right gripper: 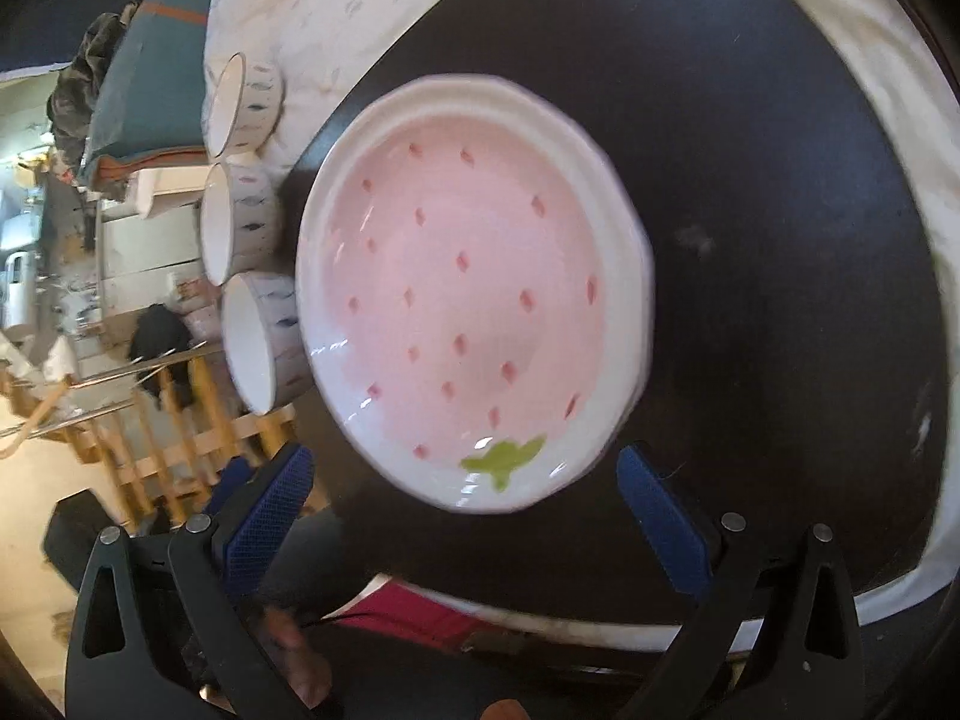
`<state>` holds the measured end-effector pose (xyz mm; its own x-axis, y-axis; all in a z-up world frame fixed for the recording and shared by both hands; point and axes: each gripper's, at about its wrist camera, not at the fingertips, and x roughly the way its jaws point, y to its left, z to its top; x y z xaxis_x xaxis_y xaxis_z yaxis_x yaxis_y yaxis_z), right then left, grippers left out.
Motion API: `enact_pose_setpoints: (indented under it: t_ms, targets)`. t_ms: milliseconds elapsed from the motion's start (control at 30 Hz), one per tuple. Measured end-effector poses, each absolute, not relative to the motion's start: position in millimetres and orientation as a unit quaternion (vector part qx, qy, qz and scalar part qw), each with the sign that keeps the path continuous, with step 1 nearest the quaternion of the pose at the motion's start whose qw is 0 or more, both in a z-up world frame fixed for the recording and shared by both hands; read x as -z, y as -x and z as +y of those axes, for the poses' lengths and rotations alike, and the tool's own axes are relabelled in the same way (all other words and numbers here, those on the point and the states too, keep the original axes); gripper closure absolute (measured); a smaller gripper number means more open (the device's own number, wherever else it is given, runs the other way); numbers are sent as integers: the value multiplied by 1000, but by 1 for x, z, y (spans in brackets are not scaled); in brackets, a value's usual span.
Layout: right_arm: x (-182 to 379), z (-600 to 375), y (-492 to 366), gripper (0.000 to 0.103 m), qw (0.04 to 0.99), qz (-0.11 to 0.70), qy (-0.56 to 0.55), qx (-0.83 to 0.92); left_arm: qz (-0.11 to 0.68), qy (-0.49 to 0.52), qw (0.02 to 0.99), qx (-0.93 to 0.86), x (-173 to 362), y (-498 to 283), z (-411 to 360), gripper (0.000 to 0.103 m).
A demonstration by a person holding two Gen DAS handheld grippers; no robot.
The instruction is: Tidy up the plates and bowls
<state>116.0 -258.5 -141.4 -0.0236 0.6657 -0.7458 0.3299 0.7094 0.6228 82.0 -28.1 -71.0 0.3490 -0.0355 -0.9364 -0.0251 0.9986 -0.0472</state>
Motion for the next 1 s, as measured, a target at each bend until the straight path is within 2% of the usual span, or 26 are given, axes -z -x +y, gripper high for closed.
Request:
enact_pose_setpoints:
  t_ms: [267, 533, 700, 1000]
  targets:
    - [120, -263, -115, 0, 697, 659, -266, -99, 565, 27, 825, -2, 67, -81, -28, 2]
    - [73, -260, -103, 0, 818, 535, -194, -78, 537, 27, 843, -18, 57, -79, -22, 0]
    - [71, -262, -94, 0, 837, 520, -161, -59, 536, 36, 843, -17, 56, -77, -20, 0]
    - [63, -268, -76, 0, 834, 521, -177, -36, 527, 24, 849, 8, 47, -67, -29, 0]
